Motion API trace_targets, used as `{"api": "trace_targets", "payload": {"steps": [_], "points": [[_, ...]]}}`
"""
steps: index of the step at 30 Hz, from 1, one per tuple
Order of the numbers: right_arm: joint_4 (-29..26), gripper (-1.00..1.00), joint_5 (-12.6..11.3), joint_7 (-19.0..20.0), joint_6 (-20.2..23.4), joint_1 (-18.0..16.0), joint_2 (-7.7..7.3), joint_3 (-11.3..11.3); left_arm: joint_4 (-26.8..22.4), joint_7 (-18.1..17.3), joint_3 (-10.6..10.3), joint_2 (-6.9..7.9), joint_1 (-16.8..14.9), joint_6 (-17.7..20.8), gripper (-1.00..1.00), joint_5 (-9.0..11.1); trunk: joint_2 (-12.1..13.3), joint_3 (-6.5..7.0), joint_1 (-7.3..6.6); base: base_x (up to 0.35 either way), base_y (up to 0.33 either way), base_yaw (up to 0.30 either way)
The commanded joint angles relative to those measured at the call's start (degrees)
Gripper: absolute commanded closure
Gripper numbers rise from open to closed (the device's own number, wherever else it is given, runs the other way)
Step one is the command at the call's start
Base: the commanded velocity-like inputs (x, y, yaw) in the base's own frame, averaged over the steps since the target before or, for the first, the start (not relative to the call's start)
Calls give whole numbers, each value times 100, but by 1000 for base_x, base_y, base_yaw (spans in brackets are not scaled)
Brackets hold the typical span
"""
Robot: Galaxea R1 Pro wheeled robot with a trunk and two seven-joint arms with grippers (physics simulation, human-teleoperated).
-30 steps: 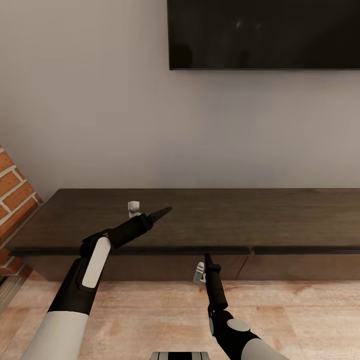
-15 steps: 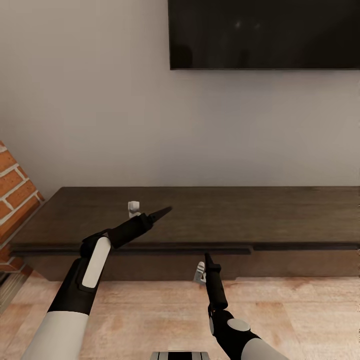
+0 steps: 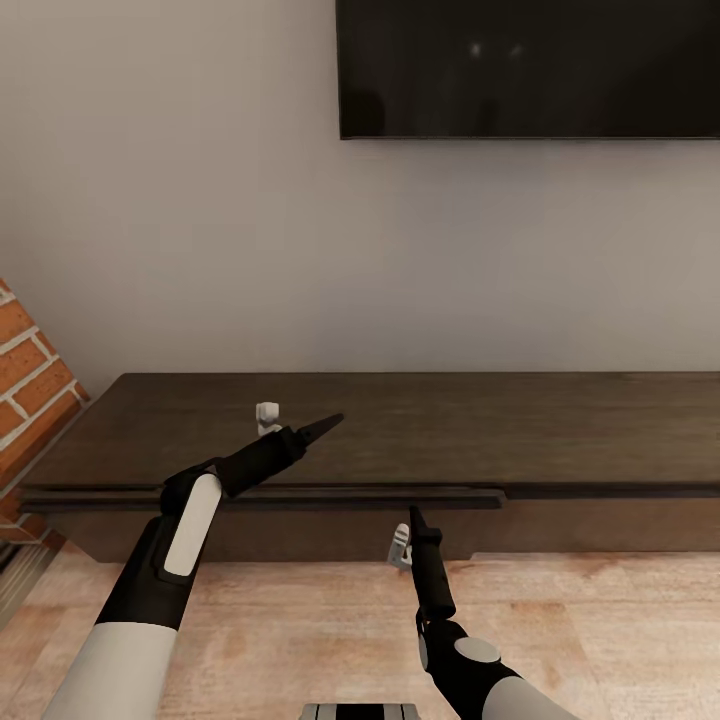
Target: Place each of the two pumpkins and all three candles from the living room inside a cabinet in the living room (use any cabinet), then make sure every cabinet is closed, and position the cauldron so it is next to a table in the living room.
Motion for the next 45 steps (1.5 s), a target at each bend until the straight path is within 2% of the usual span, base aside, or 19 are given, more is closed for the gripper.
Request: {"api": "trace_targets", "payload": {"steps": [1, 19, 45], "points": [[6, 100, 63, 51, -38, 4, 6, 162, 3, -1, -2, -1, -2, -1, -100, 0, 0, -1, 0, 0, 0, 0], [6, 100, 64, 39, -99, 4, 6, 162, 2, -1, -2, -1, -2, -6, -100, 1, 0, -1, 0, -121, 0, 0], [7, 100, 64, 26, -100, 4, 6, 159, 3, -1, -2, -1, -2, 1, -100, 1, 0, -1, 0, -212, 0, 0]]}}
